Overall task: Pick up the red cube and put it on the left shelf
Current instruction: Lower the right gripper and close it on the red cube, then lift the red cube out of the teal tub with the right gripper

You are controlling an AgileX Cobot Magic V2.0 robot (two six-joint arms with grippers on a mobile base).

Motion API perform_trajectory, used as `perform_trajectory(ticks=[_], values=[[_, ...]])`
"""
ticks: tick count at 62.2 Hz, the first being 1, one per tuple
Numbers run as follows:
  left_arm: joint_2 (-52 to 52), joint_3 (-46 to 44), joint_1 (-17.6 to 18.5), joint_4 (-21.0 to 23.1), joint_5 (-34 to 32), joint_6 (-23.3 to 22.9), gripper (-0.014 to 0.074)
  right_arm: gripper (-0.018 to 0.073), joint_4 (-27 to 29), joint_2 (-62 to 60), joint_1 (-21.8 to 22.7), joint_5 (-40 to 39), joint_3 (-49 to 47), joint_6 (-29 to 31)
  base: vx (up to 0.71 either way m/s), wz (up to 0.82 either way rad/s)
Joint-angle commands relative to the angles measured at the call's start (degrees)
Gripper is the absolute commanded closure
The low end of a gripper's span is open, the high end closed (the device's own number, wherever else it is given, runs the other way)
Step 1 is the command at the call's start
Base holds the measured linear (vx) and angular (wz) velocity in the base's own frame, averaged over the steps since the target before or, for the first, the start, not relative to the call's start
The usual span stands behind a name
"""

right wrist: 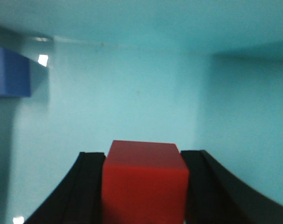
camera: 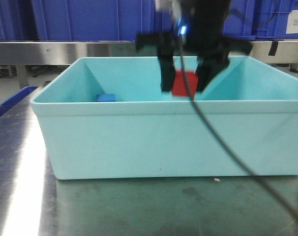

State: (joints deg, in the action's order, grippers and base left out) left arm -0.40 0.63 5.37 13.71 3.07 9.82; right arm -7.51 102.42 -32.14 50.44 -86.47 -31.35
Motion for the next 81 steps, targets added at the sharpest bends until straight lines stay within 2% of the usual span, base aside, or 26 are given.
perform_trajectory(ticks=[1, 7, 14, 22, 29, 44, 57, 69, 81], values=[[-0.73, 1.36, 0.39, 0.08, -4.86, -0.01, 0.0495, 0.0501, -4.34, -8.62, 0.17, -1.43, -2.28, 0.49, 0.00, 0.00], [-0.73, 1.36, 0.39, 0.08, -4.86, -0.01, 0.0495, 0.0501, -6.66, -14.49, 0.17, -1.43, -2.23, 3.02, 0.00, 0.00], [-0.73, 1.36, 0.39, 0.08, -4.86, -0.01, 0.0495, 0.0501, -8.12, -20.91, 0.17, -1.22, -1.42, 9.04, 0.00, 0.00], [-0.73, 1.36, 0.39, 0.08, -4.86, -0.01, 0.0495, 0.0501, -11.21, -29.00, 0.17, -1.46, 4.11, 13.32, 0.00, 0.00], [-0.73, 1.36, 0.39, 0.08, -4.86, -0.01, 0.0495, 0.0501, -14.40, -37.81, 0.17, -3.15, 13.76, 13.32, 0.00, 0.00], [-0.73, 1.36, 0.39, 0.08, -4.86, -0.01, 0.0495, 0.0501, -15.11, -60.26, 0.17, -14.40, 37.44, 13.32, 0.00, 0.00], [-0.73, 1.36, 0.39, 0.08, -4.86, -0.01, 0.0495, 0.0501, -15.27, -79.07, 0.17, -16.05, 52.30, 13.32, 0.00, 0.00], [-0.73, 1.36, 0.39, 0.08, -4.86, -0.01, 0.0495, 0.0501, -15.27, -91.15, 0.17, -16.18, 59.04, 13.27, 0.00, 0.00], [-0.73, 1.36, 0.39, 0.08, -4.86, -0.01, 0.0495, 0.0501, -15.27, -93.76, 0.17, -16.06, 59.61, 13.27, 0.00, 0.00]])
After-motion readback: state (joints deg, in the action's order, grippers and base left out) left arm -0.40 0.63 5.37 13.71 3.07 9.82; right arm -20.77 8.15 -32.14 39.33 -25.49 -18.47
